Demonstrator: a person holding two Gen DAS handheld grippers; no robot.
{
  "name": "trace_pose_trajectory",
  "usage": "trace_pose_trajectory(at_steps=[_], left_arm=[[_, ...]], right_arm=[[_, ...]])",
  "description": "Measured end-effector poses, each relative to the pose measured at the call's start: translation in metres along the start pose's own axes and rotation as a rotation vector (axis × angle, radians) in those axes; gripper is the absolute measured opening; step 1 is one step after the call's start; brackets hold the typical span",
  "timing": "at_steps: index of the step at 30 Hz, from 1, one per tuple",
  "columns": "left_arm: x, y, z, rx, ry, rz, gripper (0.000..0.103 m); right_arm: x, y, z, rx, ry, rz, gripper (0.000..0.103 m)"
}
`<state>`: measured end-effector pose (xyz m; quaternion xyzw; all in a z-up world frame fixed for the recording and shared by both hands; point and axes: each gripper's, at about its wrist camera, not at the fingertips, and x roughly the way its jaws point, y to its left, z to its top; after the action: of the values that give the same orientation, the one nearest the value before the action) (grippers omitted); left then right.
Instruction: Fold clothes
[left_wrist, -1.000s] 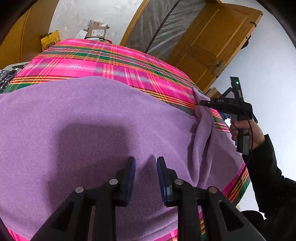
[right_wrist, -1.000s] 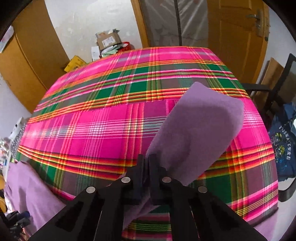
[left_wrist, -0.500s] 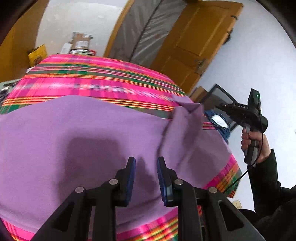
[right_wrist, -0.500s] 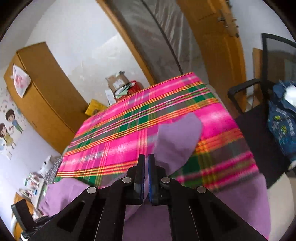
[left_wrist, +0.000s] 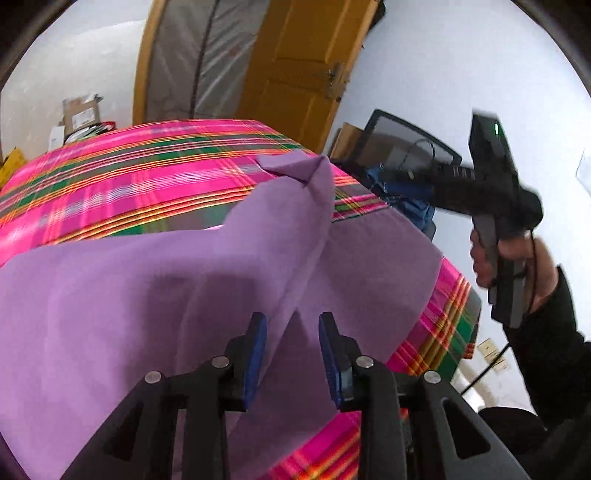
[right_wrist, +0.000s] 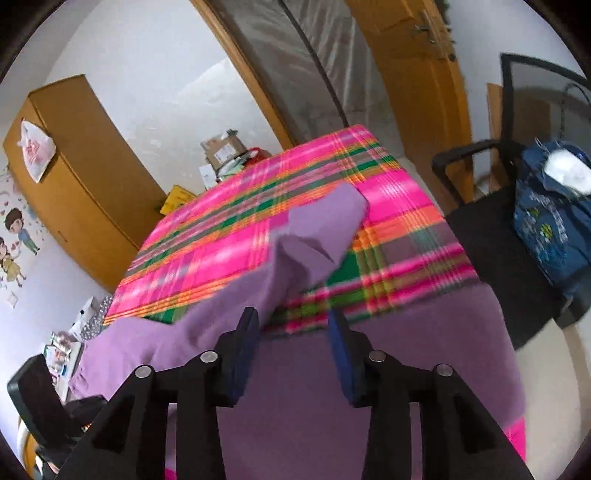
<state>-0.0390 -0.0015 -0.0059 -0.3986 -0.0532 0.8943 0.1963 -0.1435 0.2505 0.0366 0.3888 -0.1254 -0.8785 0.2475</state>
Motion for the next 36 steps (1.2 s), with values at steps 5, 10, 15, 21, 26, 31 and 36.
trace_pose_trajectory(at_steps=[5,10,15,21,26,31,36], left_arm=[[0.023,-0.012,0.005,0.048,0.029,0.037,0.030],[0.040,-0.014,0.008,0.062,0.063,0.061,0.030],[0.045,-0.009,0.011,0.049,0.073,0.076,0.030],[0.044,-0.005,0.013,0.054,0.061,0.132,0.003],[0.012,0.012,0.026,-0.042,-0.040,0.094,0.002],[-0.029,0.015,0.041,-0.075,-0.150,0.036,0.002],[-0.042,-0.004,0.034,-0.032,-0.152,-0.027,0.002]], right_arm=[[0.026,0.014,0.018,-0.022,0.048,0.042,0.049],[0.064,0.017,0.027,-0.021,0.138,0.019,0.049],[0.088,0.010,0.033,-0.007,0.177,-0.016,0.035],[0.083,0.002,0.038,0.027,0.135,0.035,0.004],[0.063,0.000,0.044,0.050,0.063,0.096,0.003],[0.025,0.000,0.037,0.061,-0.007,0.129,0.003],[-0.013,0.001,0.030,0.071,-0.077,0.162,0.003]])
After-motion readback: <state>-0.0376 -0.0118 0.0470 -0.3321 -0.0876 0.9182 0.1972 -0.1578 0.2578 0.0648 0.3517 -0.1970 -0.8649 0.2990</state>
